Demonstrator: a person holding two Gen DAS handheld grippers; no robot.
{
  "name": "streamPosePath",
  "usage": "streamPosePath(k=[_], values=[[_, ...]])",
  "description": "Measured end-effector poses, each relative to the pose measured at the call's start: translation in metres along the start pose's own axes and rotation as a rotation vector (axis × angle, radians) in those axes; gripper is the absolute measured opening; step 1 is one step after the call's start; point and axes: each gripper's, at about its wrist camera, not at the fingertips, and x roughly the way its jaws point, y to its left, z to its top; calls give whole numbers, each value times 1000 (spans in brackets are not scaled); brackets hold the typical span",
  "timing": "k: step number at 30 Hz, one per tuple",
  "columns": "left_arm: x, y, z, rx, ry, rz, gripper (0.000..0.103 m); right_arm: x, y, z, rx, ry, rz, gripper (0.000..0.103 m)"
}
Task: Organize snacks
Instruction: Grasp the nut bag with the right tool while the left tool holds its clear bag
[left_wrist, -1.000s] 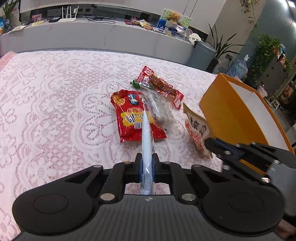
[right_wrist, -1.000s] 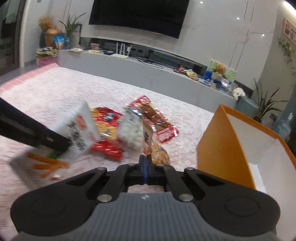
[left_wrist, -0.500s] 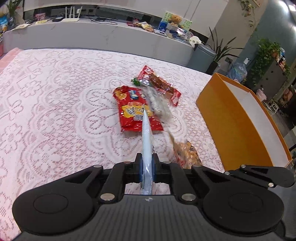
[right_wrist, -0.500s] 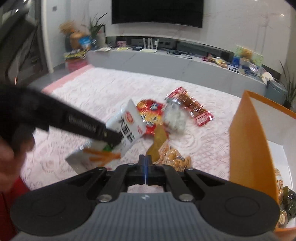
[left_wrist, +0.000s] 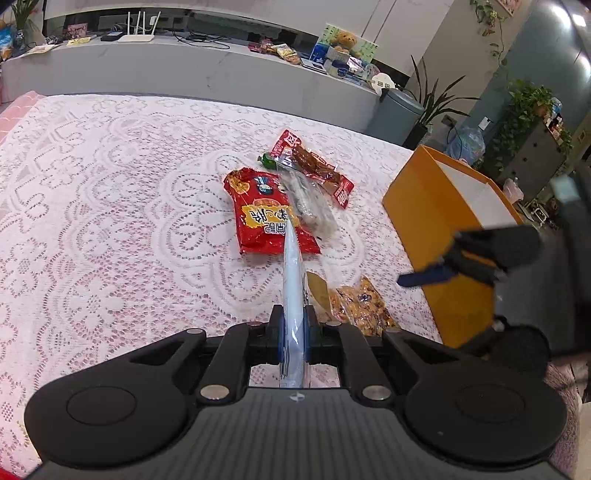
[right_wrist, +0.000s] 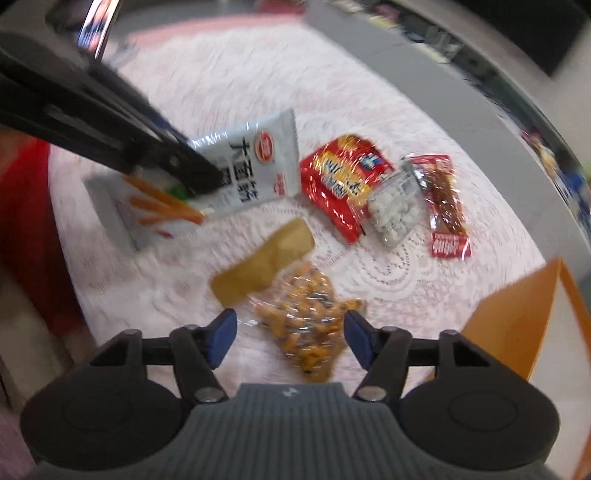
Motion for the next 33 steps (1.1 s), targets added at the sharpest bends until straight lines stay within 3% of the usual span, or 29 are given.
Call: streamPosePath(k=[3,7,12,20,26,33], values=[[1,2,0,-5,1,-8,10,11,-4,9,-121,53,35,79],[1,8,1,-17,-2,-14,10,30,-5,18,-265,126,104,80],[0,16,2,-37,-10,-20,10,49,-7,26,-335,153,154,83],[5,20,2,-47,-6,-39,10,61,-26,36,-232,210,241,83],[5,20,2,-44,-3,-36,10,65,-45,34,-92,211,279,69],[0,14,3,-36,-11,-25,10,50,-37,24,-2,165,206,67]])
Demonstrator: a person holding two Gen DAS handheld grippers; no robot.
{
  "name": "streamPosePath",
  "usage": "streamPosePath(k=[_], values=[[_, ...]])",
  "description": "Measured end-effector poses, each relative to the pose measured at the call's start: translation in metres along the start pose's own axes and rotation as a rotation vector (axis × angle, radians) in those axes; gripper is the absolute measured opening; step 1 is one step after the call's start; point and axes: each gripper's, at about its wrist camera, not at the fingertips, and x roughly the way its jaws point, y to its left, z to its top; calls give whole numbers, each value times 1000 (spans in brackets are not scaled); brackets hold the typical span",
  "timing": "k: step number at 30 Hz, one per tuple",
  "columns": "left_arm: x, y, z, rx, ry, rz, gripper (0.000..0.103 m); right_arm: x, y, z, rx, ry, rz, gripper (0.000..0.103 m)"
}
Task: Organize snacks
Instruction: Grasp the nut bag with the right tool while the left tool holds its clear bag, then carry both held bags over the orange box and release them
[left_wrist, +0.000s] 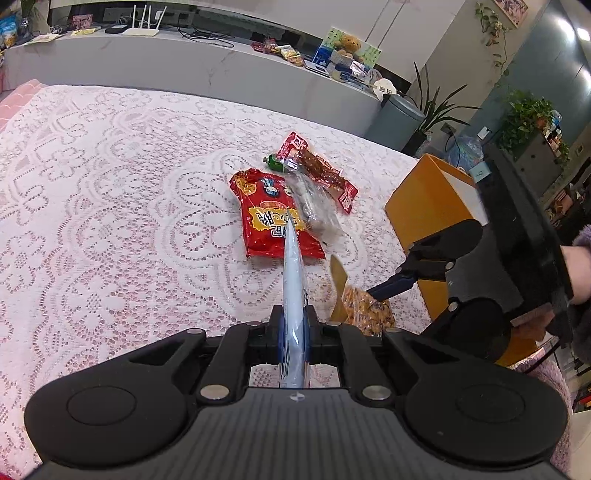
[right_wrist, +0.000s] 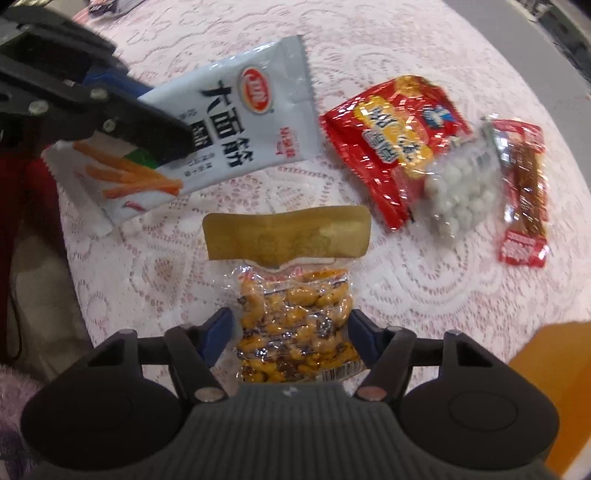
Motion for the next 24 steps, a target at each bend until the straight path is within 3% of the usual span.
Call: streamPosePath(k=[6,12,19,24], values=[[-13,-12,7,31,-35,20,10,-38,-7,-10,132,-116,-21,66],[-22,-44,27,110,-85,9,10,-103,-15,-31,260,-251,-99,66],[-20,-99,57,223,-126,-59,10,-169,-40,-76,410,-355,-212,67],[-8,-142,72,288,-122,-135,10,-187,-64,-119,514,-357,-283,67]])
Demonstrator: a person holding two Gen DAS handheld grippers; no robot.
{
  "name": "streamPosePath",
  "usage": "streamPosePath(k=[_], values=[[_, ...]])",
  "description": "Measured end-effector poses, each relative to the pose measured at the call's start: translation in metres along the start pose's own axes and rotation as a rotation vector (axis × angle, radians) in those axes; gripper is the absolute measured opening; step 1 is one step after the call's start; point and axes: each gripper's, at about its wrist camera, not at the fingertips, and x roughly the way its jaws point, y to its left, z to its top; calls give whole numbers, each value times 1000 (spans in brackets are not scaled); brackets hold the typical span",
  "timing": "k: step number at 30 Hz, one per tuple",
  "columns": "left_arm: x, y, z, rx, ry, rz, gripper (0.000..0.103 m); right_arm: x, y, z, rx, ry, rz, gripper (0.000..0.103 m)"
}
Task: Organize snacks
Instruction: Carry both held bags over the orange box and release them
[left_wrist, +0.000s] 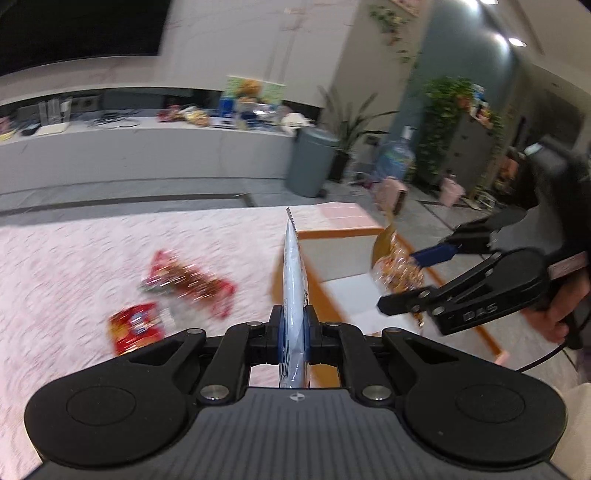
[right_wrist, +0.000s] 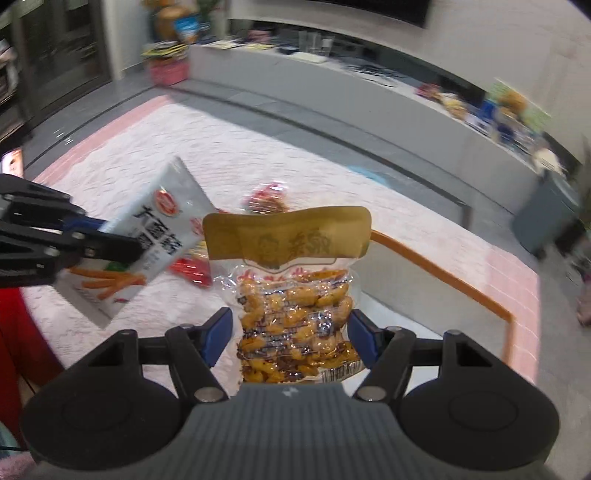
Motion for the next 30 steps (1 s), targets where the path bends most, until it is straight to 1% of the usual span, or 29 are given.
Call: streamPosePath(k=[4,8,11,12,14,16,17,20,23,26,30], values=[[23,-28,14,45,16,-59,10,1,-28,-24,57,29,-50,67],[56,-51,24,57,59,-124,10,6,-52,-45,100,66,-79,67],[84,-65,28,77,107,-148,10,18,-67,-56,124,93,-94,67],[92,-70,28,86,124,-147,10,24,-65,-57,128,100,-93,67],[115,-78,29,119,157,-132,10,33,-71,-63,135,118,-80,67],[135,-81,29,138,189,-98,10,45,-74,-65,139,137,-74,67],[142,-80,29,145,206,-84,10,47,-80,-70,140,144,-69,67],[168,-77,29,157,262,-48,10,62,-82,-70,136,157,-54,67],[184,-80,30,188,301,0,10,75,-82,-67,118,171,-50,67],[196,-81,27,232,323,47,10,88,-79,-66,95,193,-49,67],[204,-87,22,258,352,84,11,101,-79,-63,76,220,-48,67]])
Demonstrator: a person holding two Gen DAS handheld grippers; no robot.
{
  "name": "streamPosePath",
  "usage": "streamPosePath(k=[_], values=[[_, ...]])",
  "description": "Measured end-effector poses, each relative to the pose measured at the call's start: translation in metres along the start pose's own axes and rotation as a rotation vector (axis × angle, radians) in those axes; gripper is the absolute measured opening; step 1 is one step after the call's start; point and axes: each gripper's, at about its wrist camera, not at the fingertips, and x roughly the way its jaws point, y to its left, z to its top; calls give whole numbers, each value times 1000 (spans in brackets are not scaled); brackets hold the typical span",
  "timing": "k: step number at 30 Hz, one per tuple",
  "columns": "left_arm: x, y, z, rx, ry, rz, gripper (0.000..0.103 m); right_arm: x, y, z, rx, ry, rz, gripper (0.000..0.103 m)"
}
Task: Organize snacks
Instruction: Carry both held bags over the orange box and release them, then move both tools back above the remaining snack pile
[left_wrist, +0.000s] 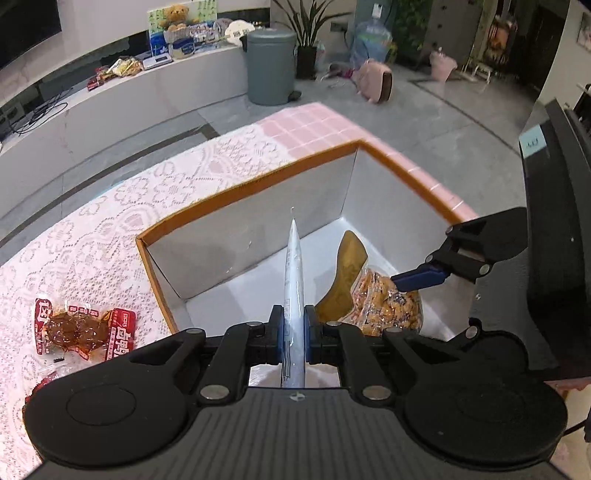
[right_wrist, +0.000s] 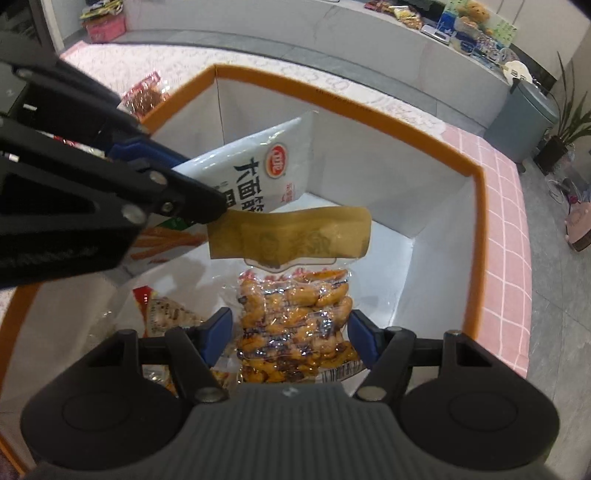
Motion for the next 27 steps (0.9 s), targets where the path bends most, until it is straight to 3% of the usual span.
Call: streamPosePath(k=[11,16,27], values=[[0,-4,-4,12,25,41,18,3,-8,7,56,25,11,68],[-19,2,-7,-2,-11,41,26,7,-7,11,75,31,-3,68],[-60,10,-25,-11,-86,44,29,-5,8,15,46,23,-77,75]])
